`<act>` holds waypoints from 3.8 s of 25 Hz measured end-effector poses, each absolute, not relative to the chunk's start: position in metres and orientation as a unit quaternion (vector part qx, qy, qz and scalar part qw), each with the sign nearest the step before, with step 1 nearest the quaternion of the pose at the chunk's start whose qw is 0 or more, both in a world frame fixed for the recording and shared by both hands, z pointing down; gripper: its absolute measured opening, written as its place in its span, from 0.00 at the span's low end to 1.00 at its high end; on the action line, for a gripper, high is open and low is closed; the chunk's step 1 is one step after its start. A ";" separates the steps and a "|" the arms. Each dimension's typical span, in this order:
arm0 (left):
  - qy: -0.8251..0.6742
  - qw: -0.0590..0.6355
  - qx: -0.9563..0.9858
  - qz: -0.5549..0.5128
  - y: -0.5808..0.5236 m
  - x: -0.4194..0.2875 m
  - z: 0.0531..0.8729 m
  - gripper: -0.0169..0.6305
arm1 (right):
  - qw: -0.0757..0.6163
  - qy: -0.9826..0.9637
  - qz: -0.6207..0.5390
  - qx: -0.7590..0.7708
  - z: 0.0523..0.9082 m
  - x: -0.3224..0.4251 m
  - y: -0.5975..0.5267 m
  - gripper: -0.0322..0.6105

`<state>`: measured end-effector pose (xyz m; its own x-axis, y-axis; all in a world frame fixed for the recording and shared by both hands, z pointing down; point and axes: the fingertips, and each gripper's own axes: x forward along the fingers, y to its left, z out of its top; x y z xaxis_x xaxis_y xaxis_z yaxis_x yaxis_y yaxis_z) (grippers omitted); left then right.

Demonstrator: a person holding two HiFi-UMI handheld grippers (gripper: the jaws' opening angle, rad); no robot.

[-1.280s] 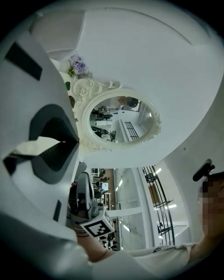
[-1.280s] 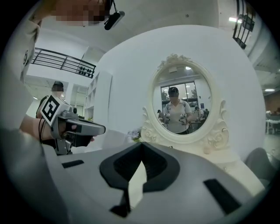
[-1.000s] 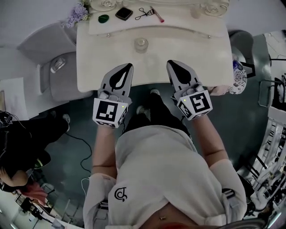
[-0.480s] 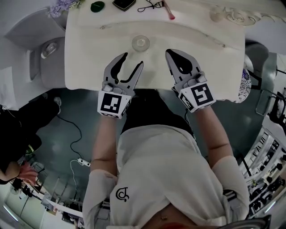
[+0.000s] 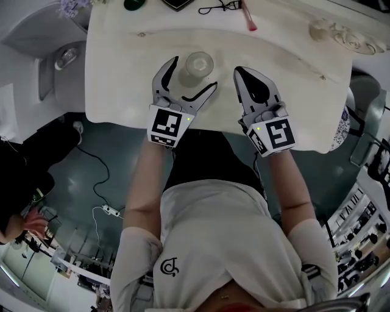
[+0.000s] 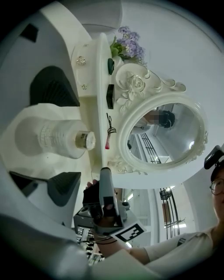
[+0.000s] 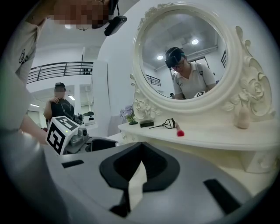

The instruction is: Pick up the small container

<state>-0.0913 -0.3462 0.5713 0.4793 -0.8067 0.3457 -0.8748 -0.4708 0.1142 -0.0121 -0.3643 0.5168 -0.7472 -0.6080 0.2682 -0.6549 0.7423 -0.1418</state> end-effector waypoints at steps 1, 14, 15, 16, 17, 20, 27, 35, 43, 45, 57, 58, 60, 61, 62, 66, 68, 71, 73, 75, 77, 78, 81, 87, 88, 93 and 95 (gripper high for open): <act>-0.493 0.134 0.849 0.132 -0.350 -0.090 0.575 0.74 | 0.104 -0.926 0.117 0.343 0.520 -0.011 -0.366 0.06; -0.467 0.119 0.853 0.199 -0.378 -0.075 0.602 0.73 | 0.116 -0.912 0.142 0.367 0.538 0.007 -0.376 0.06; -0.461 0.123 0.855 0.202 -0.378 -0.072 0.604 0.73 | 0.118 -0.911 0.143 0.369 0.538 0.008 -0.376 0.06; -0.457 0.127 0.856 0.203 -0.380 -0.070 0.605 0.69 | 0.119 -0.910 0.144 0.370 0.539 0.009 -0.376 0.06; -0.457 0.130 0.857 0.201 -0.382 -0.070 0.605 0.63 | 0.120 -0.909 0.145 0.372 0.540 0.010 -0.375 0.06; -0.459 0.132 0.857 0.196 -0.384 -0.070 0.604 0.58 | 0.124 -0.908 0.145 0.373 0.541 0.013 -0.371 0.06; -0.477 0.129 0.846 0.200 -0.385 -0.074 0.605 0.57 | 0.124 -0.906 0.143 0.379 0.536 0.017 -0.365 0.06; -0.496 0.128 0.835 0.202 -0.373 -0.077 0.583 0.57 | 0.116 -0.909 0.131 0.379 0.521 0.021 -0.359 0.06; -0.495 0.111 0.840 0.191 -0.354 -0.068 0.518 0.57 | 0.093 -0.906 0.097 0.401 0.476 0.036 -0.353 0.06; -0.493 0.106 0.844 0.185 -0.352 -0.063 0.501 0.57 | 0.087 -0.908 0.085 0.402 0.463 0.037 -0.352 0.06; -0.498 0.048 0.854 0.139 -0.335 -0.053 0.384 0.57 | 0.059 -0.914 0.042 0.398 0.399 0.047 -0.340 0.06; -0.499 0.042 0.855 0.135 -0.333 -0.054 0.376 0.57 | 0.058 -0.914 0.038 0.399 0.394 0.048 -0.340 0.06; -0.503 0.036 0.854 0.127 -0.330 -0.057 0.361 0.57 | 0.057 -0.913 0.031 0.403 0.386 0.052 -0.340 0.06; -0.506 0.035 0.853 0.125 -0.328 -0.059 0.355 0.57 | 0.056 -0.913 0.029 0.404 0.383 0.054 -0.339 0.06; -0.508 0.034 0.852 0.123 -0.325 -0.061 0.351 0.57 | 0.055 -0.912 0.026 0.405 0.379 0.057 -0.338 0.06; -0.510 0.018 0.853 0.113 -0.319 -0.068 0.331 0.57 | 0.043 -0.903 0.004 0.426 0.362 0.070 -0.342 0.06; -0.512 0.008 0.852 0.105 -0.319 -0.071 0.321 0.57 | 0.031 -0.897 0.002 0.441 0.355 0.077 -0.348 0.06; -0.517 -0.005 0.850 0.102 -0.324 -0.072 0.312 0.57 | 0.022 -0.895 0.002 0.445 0.348 0.083 -0.352 0.06; -0.520 -0.007 0.848 0.100 -0.327 -0.074 0.309 0.57 | 0.027 -0.898 -0.003 0.440 0.348 0.082 -0.354 0.06; -0.524 -0.007 0.846 0.098 -0.332 -0.075 0.307 0.57 | 0.029 -0.900 -0.006 0.435 0.347 0.083 -0.357 0.06; -0.526 -0.008 0.845 0.098 -0.336 -0.075 0.306 0.57 | 0.029 -0.902 -0.006 0.432 0.346 0.084 -0.360 0.06; -0.526 -0.007 0.845 0.098 -0.338 -0.074 0.306 0.57 | 0.029 -0.902 -0.006 0.430 0.346 0.084 -0.361 0.06; -0.525 -0.006 0.845 0.096 -0.342 -0.074 0.305 0.57 | 0.035 -0.907 -0.009 0.419 0.346 0.083 -0.362 0.06; -0.527 -0.005 0.844 0.098 -0.350 -0.068 0.308 0.57 | 0.048 -0.913 -0.016 0.405 0.351 0.084 -0.363 0.05; -0.526 -0.005 0.845 0.099 -0.350 -0.066 0.309 0.57 | 0.048 -0.914 -0.016 0.404 0.353 0.085 -0.363 0.05; -0.520 -0.005 0.847 0.109 -0.349 -0.059 0.313 0.57 | 0.039 -0.917 -0.014 0.396 0.355 0.085 -0.363 0.06; -0.518 -0.008 0.848 0.114 -0.351 -0.057 0.312 0.57 | 0.039 -0.918 -0.015 0.394 0.355 0.085 -0.364 0.06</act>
